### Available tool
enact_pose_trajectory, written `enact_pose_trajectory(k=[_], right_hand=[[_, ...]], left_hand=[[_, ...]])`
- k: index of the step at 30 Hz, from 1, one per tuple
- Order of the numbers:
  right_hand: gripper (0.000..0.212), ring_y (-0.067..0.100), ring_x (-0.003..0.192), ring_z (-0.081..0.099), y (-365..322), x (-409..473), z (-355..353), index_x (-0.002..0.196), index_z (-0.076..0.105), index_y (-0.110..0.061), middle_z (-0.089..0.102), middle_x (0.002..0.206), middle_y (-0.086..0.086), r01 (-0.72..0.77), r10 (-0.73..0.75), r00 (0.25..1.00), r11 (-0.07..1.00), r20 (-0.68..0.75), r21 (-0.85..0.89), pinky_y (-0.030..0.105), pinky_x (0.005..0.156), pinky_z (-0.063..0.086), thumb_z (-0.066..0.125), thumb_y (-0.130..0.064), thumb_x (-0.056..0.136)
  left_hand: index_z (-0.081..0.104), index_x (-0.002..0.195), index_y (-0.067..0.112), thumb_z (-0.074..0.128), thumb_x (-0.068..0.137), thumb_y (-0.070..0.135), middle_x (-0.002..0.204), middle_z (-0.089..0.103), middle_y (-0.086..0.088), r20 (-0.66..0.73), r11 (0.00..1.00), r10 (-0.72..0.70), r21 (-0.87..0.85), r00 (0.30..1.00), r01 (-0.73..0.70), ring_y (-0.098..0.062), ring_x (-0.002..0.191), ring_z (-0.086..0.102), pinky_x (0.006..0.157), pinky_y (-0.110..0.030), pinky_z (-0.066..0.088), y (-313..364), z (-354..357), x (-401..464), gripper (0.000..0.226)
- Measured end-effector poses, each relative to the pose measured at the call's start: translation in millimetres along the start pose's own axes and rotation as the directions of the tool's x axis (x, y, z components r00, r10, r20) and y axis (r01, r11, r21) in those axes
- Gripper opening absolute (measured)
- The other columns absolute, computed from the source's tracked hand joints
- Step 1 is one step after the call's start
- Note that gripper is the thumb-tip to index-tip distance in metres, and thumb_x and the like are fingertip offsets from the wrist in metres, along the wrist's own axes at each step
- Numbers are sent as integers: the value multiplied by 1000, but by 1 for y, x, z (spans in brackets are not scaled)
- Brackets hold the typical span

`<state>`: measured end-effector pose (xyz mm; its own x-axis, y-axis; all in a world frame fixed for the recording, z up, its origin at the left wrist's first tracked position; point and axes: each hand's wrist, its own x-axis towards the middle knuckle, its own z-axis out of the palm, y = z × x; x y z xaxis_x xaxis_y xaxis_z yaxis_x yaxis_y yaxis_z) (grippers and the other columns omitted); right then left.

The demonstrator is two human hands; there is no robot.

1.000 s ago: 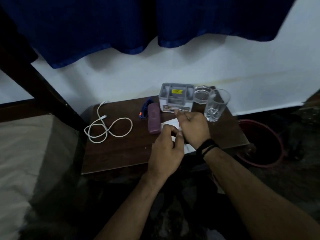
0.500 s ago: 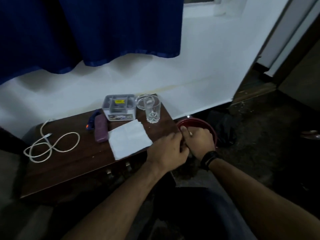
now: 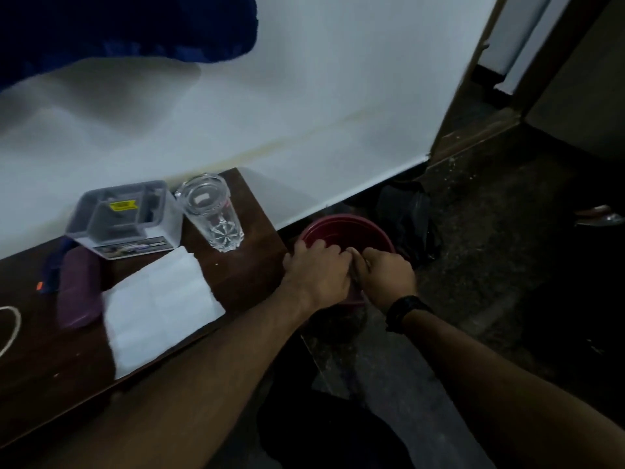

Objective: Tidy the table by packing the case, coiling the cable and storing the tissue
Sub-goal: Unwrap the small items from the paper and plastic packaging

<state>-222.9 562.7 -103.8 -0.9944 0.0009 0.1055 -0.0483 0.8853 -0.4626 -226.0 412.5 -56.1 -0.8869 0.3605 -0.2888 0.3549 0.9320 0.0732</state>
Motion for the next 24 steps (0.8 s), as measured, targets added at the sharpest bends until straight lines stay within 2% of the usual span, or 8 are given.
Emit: enact_pose_trajectory(k=[4,7,9,11,13,15,19,24], right_hand=[[49,33,59,57,18,27,36,66,37,-23,43,58,-4,16,-16,1000,1000,0,21,41,53,40,36,-53,104],[51,37,69,60,24,43,57,77,44,-19,56,71,6,14,-13,1000,1000,5,-6,44,61,42,21,-58,100],[56,40,82,62,27,50,67,90,55,-14,65,88,13,-12,12,1000,1000,19,-9,46,68,45,21,-57,99],[51,41,99,60,29,56,71,111,60,-12,65,110,15,-44,44,996,999,79,0,48,80,49,29,-52,103],[46,38,118,56,36,60,74,131,58,-16,60,132,11,-68,71,984,997,162,-23,47,95,47,35,-47,106],[49,35,130,51,43,62,75,143,51,-19,54,146,8,-97,105,970,994,217,-46,46,104,44,34,-46,107],[44,34,127,52,48,57,72,144,49,-19,55,145,7,-99,119,962,991,246,-89,45,103,45,36,-38,106],[42,33,123,56,33,53,52,143,51,-22,57,141,6,-61,83,972,993,222,-104,44,98,48,43,-31,102]], left_hand=[[63,109,22,45,97,41,104,62,-2,170,998,-52,-10,984,54,-30,99,60,93,-60,47,-1,-1,37,29],[64,111,21,53,96,48,104,58,-3,257,987,-159,18,953,160,-31,105,60,90,-57,46,-4,5,63,33],[63,118,19,53,98,48,115,60,-5,262,981,-192,38,946,189,-34,114,58,94,-58,44,-4,8,77,36],[60,128,18,49,100,48,131,59,-8,280,980,-201,55,939,193,-37,122,55,100,-60,42,-3,11,89,42],[58,132,18,53,98,50,137,57,-10,328,980,-199,63,923,189,-39,127,52,102,-62,39,-2,15,98,47],[60,128,18,64,92,45,135,58,-11,368,984,-178,73,912,163,-39,126,53,101,-64,40,-2,21,104,45],[55,135,17,51,100,35,140,53,-11,341,991,-136,55,930,125,-39,128,52,98,-69,40,-3,30,107,40],[48,141,19,46,102,35,140,50,-9,281,994,-103,64,954,89,-38,125,52,90,-63,44,-1,18,95,43]])
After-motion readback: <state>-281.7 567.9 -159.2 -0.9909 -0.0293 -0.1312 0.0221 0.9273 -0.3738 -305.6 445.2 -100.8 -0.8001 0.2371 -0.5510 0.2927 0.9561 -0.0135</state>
